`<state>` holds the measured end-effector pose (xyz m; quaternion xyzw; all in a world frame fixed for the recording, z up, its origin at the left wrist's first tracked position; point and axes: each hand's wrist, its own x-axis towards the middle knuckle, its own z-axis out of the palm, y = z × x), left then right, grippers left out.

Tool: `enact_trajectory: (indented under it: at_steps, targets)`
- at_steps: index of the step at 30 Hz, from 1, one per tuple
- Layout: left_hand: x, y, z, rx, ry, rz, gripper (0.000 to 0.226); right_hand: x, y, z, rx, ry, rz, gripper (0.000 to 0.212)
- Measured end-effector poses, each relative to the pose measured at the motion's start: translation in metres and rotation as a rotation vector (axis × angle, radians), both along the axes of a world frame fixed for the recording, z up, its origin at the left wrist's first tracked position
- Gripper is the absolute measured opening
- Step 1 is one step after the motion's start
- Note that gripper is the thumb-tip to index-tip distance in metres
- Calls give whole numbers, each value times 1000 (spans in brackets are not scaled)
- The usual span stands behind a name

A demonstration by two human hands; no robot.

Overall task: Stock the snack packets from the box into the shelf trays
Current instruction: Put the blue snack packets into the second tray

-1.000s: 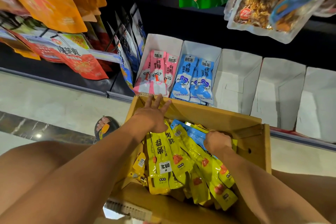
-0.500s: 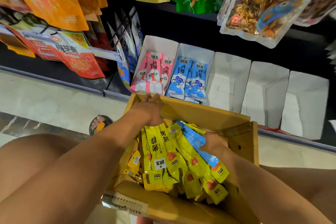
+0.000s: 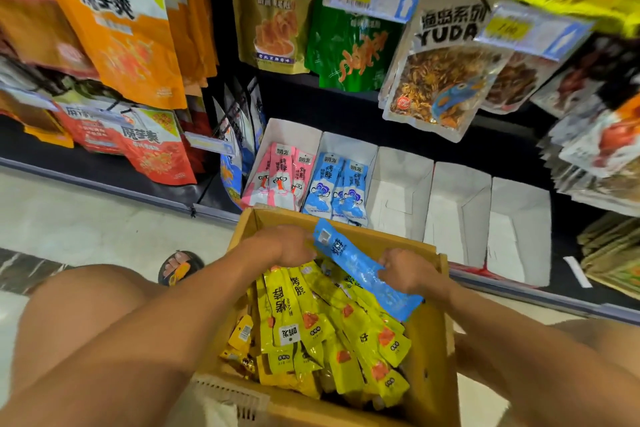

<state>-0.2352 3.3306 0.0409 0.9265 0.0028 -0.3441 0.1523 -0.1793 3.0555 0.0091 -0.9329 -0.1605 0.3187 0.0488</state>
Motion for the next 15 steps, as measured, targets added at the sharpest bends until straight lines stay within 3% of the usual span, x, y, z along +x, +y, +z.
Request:
enact_trajectory:
  at_steps: [5,9,15]
  targets:
    - [-18,-10,39,-279,-62,172,51,-1,18,68,293,17,-91,8]
    - [-33,-22,69,-499,-192,350,40,-7,22,100,534,15,-188,14]
    - [-60,-43,85,-703,-376,666,43,-28,53,111,649,-21,-189,11]
